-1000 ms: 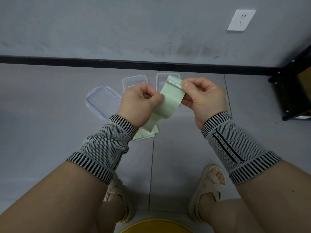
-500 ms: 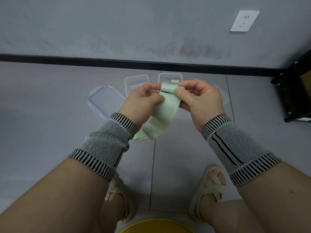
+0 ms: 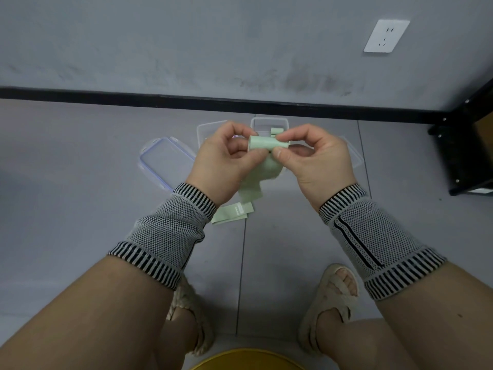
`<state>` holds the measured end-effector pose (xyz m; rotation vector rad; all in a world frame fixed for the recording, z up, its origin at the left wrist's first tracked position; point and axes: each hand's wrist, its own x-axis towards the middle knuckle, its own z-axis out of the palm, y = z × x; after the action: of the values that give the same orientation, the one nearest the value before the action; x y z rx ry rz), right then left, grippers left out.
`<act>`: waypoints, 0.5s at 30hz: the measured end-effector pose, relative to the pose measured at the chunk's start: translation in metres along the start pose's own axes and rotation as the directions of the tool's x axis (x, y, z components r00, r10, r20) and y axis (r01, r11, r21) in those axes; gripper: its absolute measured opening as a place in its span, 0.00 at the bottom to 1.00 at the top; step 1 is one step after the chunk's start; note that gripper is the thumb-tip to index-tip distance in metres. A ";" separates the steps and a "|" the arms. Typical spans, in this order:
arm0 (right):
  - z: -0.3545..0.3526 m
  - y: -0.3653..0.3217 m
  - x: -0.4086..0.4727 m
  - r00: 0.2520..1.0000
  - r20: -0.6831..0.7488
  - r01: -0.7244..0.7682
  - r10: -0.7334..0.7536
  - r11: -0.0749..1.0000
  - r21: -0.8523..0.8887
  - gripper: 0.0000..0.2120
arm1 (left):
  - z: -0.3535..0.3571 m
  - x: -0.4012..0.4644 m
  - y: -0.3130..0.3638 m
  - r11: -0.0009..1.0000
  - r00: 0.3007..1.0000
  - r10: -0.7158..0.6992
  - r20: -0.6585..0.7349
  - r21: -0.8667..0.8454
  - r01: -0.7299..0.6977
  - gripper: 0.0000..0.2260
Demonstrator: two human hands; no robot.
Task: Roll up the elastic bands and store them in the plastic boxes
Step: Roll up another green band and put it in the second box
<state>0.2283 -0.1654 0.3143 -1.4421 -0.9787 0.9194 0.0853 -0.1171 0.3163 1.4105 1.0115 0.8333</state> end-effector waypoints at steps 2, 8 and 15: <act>0.002 -0.001 -0.001 1.000 0.001 0.014 -0.014 1.000 -0.006 0.11 | -0.001 0.000 0.000 1.000 1.000 0.013 -0.015 0.000 -0.013 0.08; 0.002 -0.001 0.000 0.999 0.039 -0.030 0.025 0.990 0.138 0.08 | -0.005 0.001 -0.001 0.996 0.999 0.046 -0.019 -0.073 -0.047 0.07; -0.002 -0.001 0.000 0.998 0.047 -0.042 0.037 0.993 0.115 0.08 | -0.004 0.000 0.000 0.994 0.996 0.084 -0.013 -0.066 -0.084 0.08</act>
<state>0.2304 -0.1661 0.3151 -1.3527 -0.9173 1.0248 0.0813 -0.1153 0.3170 1.4011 0.9294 0.9286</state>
